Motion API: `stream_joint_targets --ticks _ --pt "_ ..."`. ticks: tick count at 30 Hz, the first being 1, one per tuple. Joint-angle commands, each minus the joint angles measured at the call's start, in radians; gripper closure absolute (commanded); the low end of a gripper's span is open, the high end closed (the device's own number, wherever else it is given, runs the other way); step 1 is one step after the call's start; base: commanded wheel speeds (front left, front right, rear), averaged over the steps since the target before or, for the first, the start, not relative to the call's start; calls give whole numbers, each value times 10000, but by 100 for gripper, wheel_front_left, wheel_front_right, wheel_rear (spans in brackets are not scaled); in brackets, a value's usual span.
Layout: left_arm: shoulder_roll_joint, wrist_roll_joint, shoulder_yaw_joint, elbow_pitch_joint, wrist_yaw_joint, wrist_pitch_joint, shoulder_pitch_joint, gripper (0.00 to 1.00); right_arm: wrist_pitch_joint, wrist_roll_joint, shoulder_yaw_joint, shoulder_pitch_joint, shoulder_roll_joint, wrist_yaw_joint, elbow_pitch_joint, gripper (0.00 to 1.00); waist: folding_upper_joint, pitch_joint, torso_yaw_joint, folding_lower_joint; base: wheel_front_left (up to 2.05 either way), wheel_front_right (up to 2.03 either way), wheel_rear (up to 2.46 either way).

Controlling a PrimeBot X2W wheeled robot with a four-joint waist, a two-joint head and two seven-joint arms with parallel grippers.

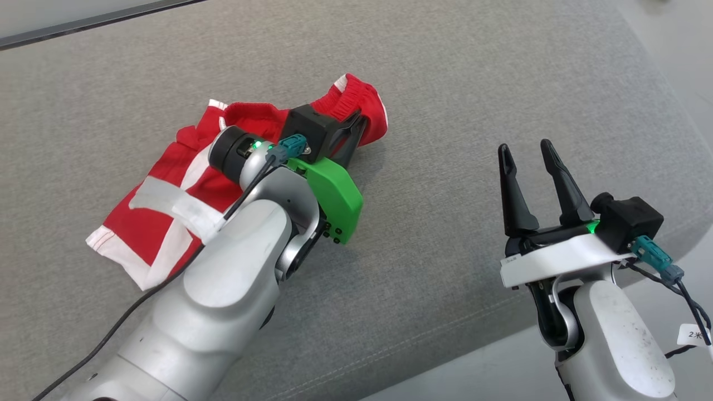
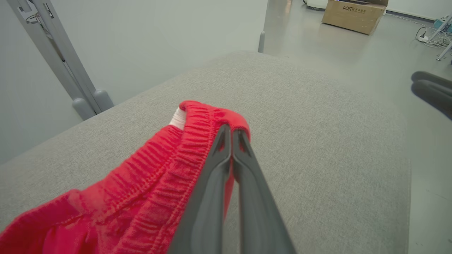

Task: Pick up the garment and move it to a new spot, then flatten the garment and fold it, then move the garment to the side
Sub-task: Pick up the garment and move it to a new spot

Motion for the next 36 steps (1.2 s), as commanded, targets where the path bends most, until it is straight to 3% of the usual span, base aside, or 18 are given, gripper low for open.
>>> stream_joint_targets --ticks 1,7,8,9,10,14,20,25,36 --pt "-141 -67 -71 419 -141 -202 -317 100 -30 110 26 -131 3 -1 -50 0 -1 468 -712 0 0 0 0" --pt "-485 -243 -261 1592 -497 -592 -759 100 -29 226 -2 -162 4 -3 -86 0 -1 691 -895 0 0 0 0" --pt "-545 -302 -305 1749 -560 -663 -824 85 -30 244 -7 -161 2 -3 -82 0 -1 709 -903 0 0 0 0" --pt "-591 -338 -364 1902 -608 -745 -899 51 -30 263 -10 -160 3 -3 -81 0 -1 717 -904 0 0 0 0" --pt "-633 -420 -433 1988 -670 -847 -937 0 -29 258 -36 -162 1 -3 -77 0 -1 718 -891 0 0 0 0" --pt "-671 -652 -713 1992 -823 -1352 -1008 0 -30 215 -149 -172 3 -3 -35 0 -1 605 -724 0 0 0 0" --pt "-697 -964 -1101 873 -880 -2066 -548 0 -31 118 -323 -89 0 -3 -61 0 -1 190 -253 0 0 0 0" --pt "-275 -937 -881 -321 -267 -2289 -120 0 -31 -72 -420 25 -3 -3 -204 0 -1 -145 427 0 0 0 0" --pt "1647 -1462 668 -2465 1548 -2523 1565 0 -29 -787 -513 305 -10 -3 -172 0 -1 -749 2040 0 0 0 0"
